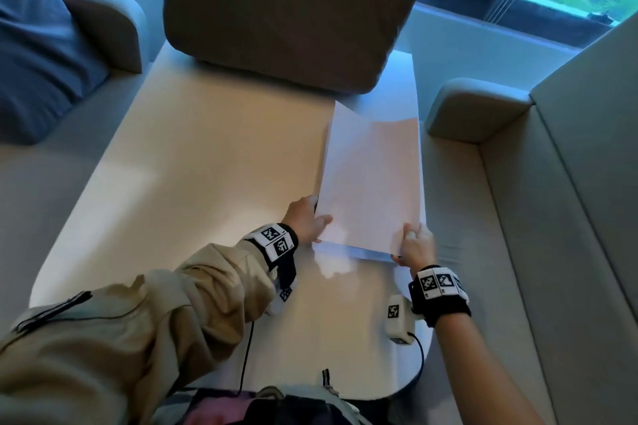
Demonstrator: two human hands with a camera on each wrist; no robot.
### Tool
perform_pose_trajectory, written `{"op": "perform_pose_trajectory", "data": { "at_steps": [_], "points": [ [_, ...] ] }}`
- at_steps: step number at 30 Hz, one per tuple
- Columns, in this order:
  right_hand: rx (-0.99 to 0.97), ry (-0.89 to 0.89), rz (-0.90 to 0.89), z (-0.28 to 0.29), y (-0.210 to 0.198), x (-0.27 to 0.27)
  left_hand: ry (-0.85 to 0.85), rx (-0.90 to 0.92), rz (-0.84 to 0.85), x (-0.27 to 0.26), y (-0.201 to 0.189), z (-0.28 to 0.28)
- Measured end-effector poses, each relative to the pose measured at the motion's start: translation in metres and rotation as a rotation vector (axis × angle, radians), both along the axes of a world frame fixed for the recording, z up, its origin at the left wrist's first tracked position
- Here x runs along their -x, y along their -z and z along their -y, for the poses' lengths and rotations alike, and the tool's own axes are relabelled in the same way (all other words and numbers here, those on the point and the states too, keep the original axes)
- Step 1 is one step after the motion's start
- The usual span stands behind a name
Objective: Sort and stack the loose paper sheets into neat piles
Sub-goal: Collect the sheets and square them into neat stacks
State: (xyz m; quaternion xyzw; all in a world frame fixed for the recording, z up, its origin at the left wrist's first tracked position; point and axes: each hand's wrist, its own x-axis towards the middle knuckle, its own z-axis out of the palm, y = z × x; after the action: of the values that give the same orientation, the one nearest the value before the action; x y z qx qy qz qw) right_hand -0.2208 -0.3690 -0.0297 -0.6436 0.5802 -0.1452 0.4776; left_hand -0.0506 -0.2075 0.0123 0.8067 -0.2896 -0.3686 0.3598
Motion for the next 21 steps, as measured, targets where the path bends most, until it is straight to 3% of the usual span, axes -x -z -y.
{"op": "perform_pose_trajectory", "data": {
  "at_steps": [12,17,21],
  "points": [
    [0.039,-0.125,-0.087,0.011,0.011,0.014,-0.105,-0.120,0.076,0.019,0.037,0.008],
    [0.118,-0.170,-0.299,0.016,0.010,0.023,-0.169,-0.070,0.080,0.021,0.042,0.001],
    [0.203,-0.229,-0.345,0.018,0.001,0.025,-0.169,-0.049,0.085,0.019,0.043,0.001]
  ]
}}
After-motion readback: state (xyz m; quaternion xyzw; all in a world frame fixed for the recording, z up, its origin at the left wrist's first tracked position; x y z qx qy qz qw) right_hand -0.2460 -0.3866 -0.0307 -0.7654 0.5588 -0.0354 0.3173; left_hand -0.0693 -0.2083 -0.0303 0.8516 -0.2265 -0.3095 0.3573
